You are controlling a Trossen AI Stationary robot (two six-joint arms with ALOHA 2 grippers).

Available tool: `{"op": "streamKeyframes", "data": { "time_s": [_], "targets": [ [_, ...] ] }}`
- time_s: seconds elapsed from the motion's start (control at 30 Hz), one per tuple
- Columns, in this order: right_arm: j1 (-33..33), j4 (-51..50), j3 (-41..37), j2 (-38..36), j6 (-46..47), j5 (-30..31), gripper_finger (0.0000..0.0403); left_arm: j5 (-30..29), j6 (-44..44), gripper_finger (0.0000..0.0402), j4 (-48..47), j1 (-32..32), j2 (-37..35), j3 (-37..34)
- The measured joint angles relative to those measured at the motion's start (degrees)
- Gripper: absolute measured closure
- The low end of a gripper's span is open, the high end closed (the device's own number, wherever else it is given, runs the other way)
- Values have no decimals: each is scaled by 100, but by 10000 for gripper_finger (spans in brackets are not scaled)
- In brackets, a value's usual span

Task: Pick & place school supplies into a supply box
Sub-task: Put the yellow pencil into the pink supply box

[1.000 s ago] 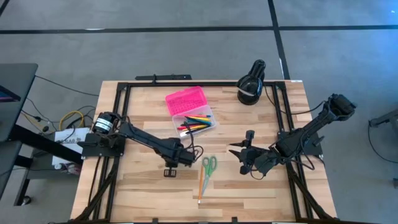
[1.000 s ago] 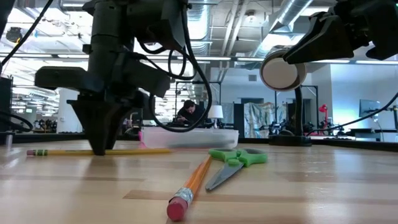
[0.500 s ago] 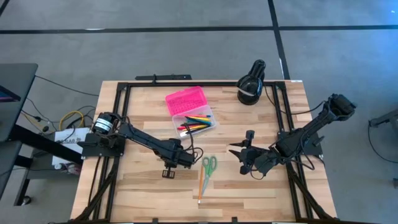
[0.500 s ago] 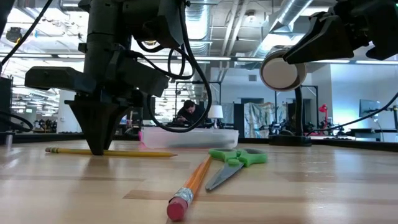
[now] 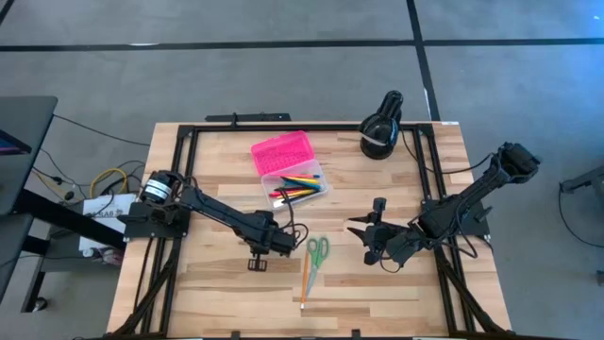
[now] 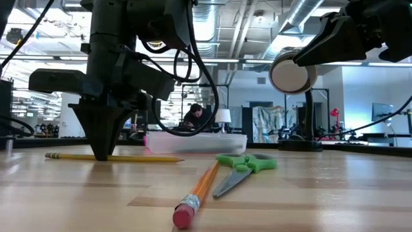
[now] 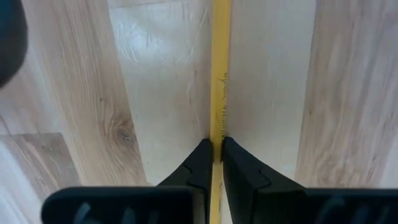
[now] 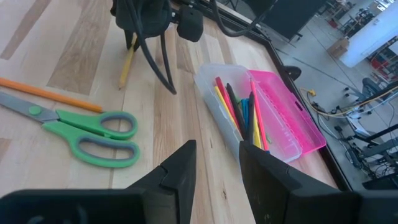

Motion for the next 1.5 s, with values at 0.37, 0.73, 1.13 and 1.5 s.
{"op": "streamKeyframes", "data": {
  "time_s": [0.37, 0.73, 1.13, 1.5],
  "targets": [
    [0, -22, 0, 0, -2, 0, 287, -22, -83, 387, -285, 9, 57, 387],
    [0, -26, 0, 0, -2, 0, 287, -51, -149, 388, -46, -7, 66, 636],
    [0, -28, 0, 0, -2, 0, 287, -569, -99, 388, -994, 48, 48, 1567],
    [0, -31, 0, 0, -2, 0, 287, -1913, 329, 388, -1603, 767, 36, 2657]
  ]
}}
